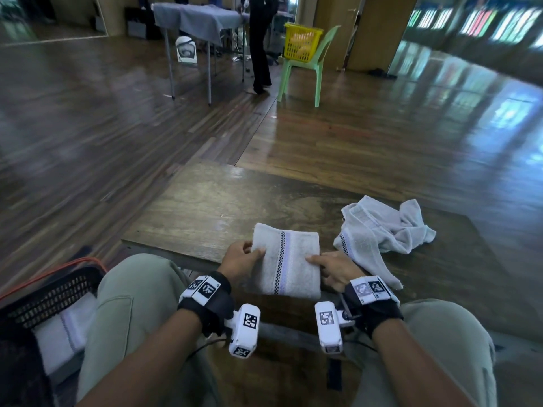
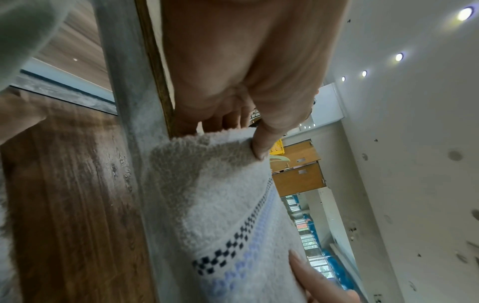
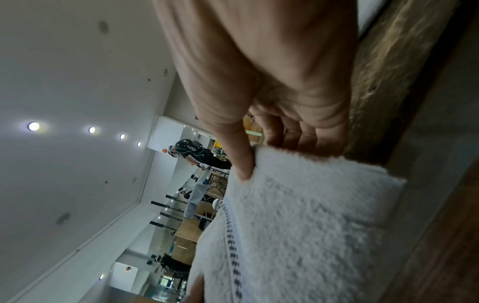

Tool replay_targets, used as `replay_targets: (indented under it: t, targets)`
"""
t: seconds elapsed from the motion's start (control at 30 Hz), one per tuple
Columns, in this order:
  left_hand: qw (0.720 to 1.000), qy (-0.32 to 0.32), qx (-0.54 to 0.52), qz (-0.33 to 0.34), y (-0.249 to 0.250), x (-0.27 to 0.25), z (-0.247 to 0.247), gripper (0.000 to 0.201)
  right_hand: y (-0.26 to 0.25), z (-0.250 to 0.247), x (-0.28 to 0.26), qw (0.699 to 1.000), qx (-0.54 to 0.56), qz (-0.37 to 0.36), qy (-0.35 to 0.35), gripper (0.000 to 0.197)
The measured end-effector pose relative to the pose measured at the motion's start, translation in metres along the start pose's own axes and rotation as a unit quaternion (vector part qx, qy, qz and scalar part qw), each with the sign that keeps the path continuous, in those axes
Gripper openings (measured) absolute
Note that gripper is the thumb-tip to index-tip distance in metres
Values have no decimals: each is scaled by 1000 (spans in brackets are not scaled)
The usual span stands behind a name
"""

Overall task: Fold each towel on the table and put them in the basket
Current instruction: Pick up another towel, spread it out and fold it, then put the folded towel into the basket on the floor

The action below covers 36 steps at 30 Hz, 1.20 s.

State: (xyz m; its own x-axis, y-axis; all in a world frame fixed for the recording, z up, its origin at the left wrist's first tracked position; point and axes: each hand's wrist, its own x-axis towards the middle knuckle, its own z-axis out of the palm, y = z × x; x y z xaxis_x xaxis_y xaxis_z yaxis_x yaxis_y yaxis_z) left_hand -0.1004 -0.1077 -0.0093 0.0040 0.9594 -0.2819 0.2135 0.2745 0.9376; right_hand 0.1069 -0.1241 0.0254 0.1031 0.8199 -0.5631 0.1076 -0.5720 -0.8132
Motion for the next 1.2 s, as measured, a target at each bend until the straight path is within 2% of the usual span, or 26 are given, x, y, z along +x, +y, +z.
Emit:
replay_targets:
  t: [0.13,0.27,0.47,0.6,0.67,0.77,0.93,1.0,1.1,1.2]
  targets:
    - [1000,-6,-8,24,14,-22,-2,42,-4,-6,-34,999,10,-31,14,9]
    - [997,-4,-41,71,38,-52,-4,38,-20,-11,-70,996,-7,-81,41,15]
    - [983,6,-76,166,97,-88,-16,21,-59,-25,-120,986,-1,-156,64,9]
    - [976,20,-89,199,132,-101,-24,25,-82,-32,-137,977,-13,-208,49,5]
    - [974,26,-93,206,144,-105,-28,25,-93,-32,-143,973,-10,-226,43,8]
    - [971,52,-107,208,155,-112,-40,32,-107,-25,-147,968,-26,-248,38,22]
    - [965,125,-106,203,152,-123,-72,33,-126,7,-149,960,-57,-273,-8,32]
    - [963,158,-104,194,146,-128,-90,35,-132,27,-145,958,-68,-276,-37,28]
    - [955,218,-102,175,128,-139,-123,37,-136,66,-135,955,-87,-269,-95,11]
    - [941,274,-114,160,106,-157,-156,31,-135,112,-129,943,-106,-267,-166,9]
